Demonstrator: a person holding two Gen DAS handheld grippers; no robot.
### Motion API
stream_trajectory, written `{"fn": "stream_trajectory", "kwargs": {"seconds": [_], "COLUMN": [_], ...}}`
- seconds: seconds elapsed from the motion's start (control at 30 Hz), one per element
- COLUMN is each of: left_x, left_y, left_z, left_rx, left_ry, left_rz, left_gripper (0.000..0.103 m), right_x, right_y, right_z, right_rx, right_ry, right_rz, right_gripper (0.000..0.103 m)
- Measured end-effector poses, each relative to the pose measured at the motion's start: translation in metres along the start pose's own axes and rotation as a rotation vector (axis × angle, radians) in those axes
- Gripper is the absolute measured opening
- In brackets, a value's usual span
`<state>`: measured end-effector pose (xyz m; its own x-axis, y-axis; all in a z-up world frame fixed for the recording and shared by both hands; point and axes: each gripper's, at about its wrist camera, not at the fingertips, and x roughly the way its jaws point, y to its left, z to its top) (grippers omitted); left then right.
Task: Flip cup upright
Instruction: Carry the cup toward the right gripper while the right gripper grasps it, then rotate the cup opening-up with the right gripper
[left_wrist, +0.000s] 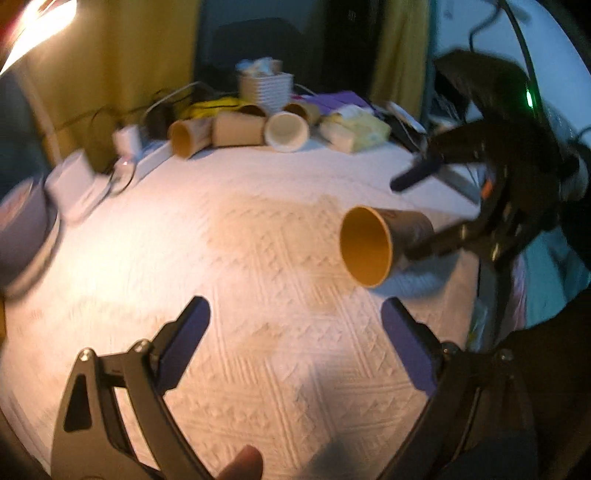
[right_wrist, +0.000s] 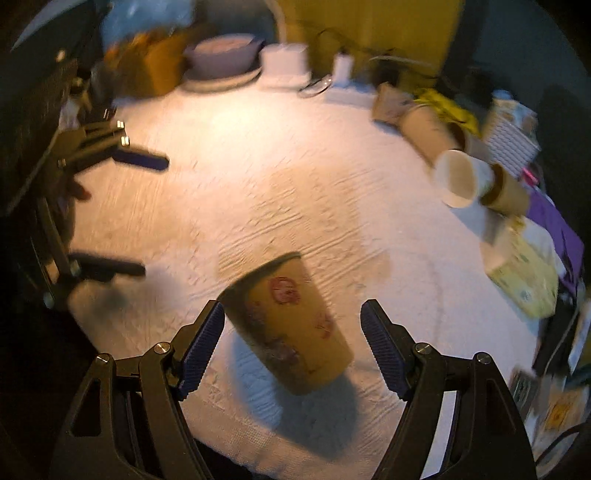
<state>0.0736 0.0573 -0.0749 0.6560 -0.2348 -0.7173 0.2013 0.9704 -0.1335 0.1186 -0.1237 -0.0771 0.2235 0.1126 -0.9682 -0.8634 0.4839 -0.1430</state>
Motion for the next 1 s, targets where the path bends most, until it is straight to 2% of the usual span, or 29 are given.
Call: {"fn": "stream_trajectory", "kwargs": {"seconds": [0.3,0.47,0.5,0.53,0.63,0.77,1.0], "left_x": [-0.002,-0.001,0.0,0.0,0.002,0.001,0.005], "left_y": [0.022,0.03,0.031,0.031,0.034,0.036,0.038], "left_z": [-0.016,-0.022,-0.022,-0.023,-0.023,-0.021,-0.019], "left_rx": [-0.151,-0.202,-0.208,-0.214,-0.227,-0.242,-0.275], "left_ry": [-0.046,-0.057,-0.055,-0.055,-0.056,-0.068,-0.062], "left_rz": [-0.035,-0.047,-0.047,-0.048,-0.05,-0.051,-0.03], "left_gripper": [0.095,0.095,0.095,0.095,0.095,0.095,0.095], "right_x": [0.043,0.06,0.063,0.063,0.061,0.054,0.049], "right_y": [0.024,0.028,0.028,0.028,0.023,0.012,-0.013], "right_z": [0.017,0.022,0.023,0.024,0.028,0.038,0.057], "right_rx": [-0.208,-0.251,-0.255,-0.251,-0.23,-0.166,0.033], "right_ry": [0.237,0.307,0.314,0.316,0.3,0.238,0.026], "right_rz": [-0.035,-0.029,-0.025,-0.022,-0.019,-0.025,0.029], "right_gripper": [0.079,0.078,0.074,0.074,0.073,0.072,0.072]}}
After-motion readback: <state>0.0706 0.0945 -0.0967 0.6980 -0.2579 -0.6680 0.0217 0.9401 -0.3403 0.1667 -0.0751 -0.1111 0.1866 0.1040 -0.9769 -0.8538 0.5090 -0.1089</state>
